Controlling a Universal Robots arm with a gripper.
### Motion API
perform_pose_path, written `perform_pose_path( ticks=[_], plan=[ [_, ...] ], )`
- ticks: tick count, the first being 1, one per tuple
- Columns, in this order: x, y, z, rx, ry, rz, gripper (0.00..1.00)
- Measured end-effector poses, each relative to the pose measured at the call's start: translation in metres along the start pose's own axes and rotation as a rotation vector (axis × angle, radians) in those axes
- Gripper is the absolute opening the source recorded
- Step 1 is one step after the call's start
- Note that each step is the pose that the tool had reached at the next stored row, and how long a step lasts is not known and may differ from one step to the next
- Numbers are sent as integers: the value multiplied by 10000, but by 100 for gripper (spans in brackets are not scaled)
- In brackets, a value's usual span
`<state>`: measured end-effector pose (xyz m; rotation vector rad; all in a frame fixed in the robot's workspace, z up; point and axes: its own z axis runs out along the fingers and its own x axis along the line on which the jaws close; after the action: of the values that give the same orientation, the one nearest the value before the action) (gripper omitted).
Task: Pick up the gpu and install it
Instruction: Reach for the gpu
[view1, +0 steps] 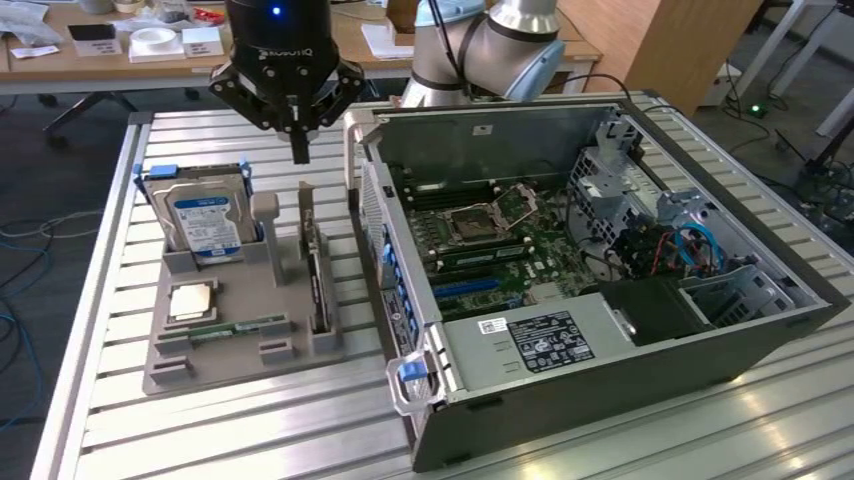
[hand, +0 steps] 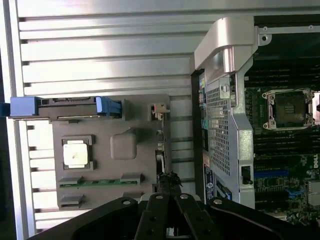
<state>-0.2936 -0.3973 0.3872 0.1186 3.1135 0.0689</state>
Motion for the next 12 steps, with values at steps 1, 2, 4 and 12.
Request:
perform_pose_path(
  ticks=[1, 2, 4, 12],
  plan=[
    [0, 0, 0, 0, 0, 0, 11],
    [0, 0, 0, 1, 0, 0, 11],
    [1, -4, -1, 1, 2, 1, 11],
    [-10, -141, -6, 13, -1, 0, 11]
  ],
)
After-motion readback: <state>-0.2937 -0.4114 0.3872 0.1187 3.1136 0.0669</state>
